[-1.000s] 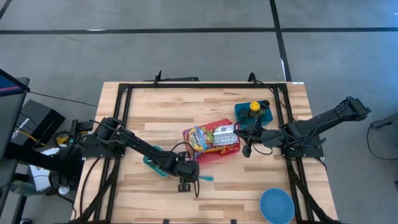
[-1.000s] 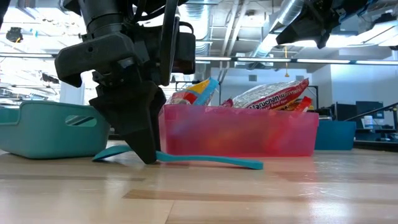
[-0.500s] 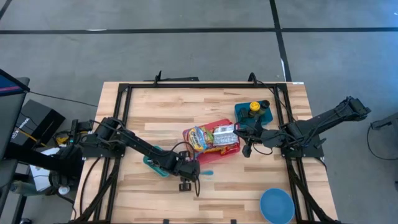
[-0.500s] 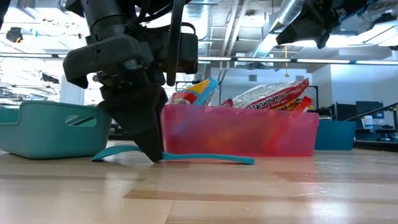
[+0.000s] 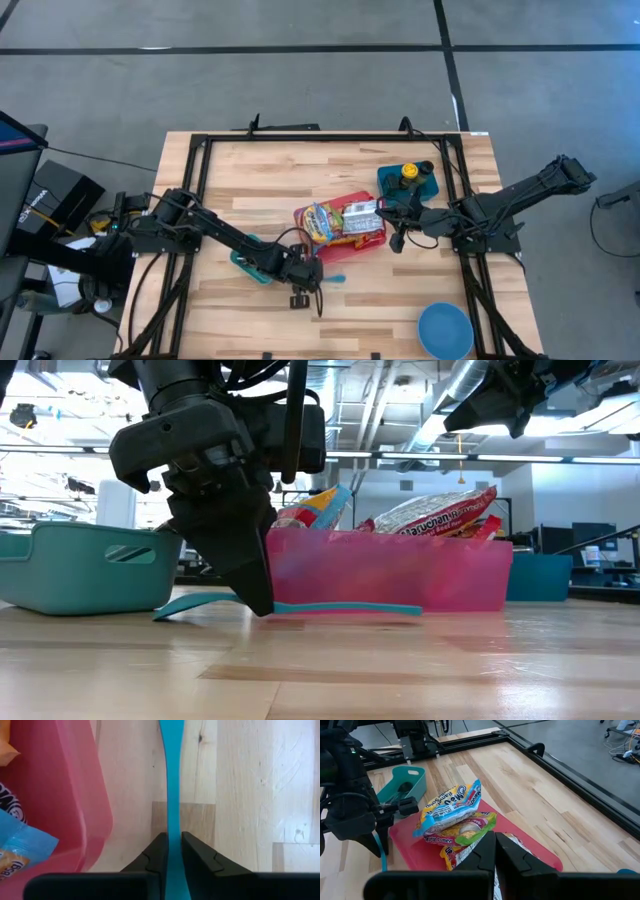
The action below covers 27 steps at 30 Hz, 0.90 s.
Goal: Pick & Place Food Item
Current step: Put the blue baby spoon into the green bin
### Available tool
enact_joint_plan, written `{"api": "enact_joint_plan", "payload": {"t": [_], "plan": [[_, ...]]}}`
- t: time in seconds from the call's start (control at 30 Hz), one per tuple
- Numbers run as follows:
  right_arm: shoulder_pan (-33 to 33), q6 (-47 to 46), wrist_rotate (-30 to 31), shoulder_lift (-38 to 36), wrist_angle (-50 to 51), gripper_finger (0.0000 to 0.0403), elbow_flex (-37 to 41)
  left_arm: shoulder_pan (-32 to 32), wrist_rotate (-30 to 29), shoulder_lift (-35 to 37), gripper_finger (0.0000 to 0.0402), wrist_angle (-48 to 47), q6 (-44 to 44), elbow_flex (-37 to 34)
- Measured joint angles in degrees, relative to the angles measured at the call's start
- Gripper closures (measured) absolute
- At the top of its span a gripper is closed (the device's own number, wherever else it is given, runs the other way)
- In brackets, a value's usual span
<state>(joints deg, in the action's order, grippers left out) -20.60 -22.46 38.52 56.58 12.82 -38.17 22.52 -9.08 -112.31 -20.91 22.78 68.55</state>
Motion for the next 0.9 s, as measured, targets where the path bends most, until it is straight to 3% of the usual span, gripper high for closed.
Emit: {"api": "enact_joint_plan", "payload": {"t": [0.9], "plan": [[-0.87,0.00,-1.40,0.02,0.00,0.0403,0.00,1.25,0.31,0.07,0.0366,9.48,0.20,0.01]]}}
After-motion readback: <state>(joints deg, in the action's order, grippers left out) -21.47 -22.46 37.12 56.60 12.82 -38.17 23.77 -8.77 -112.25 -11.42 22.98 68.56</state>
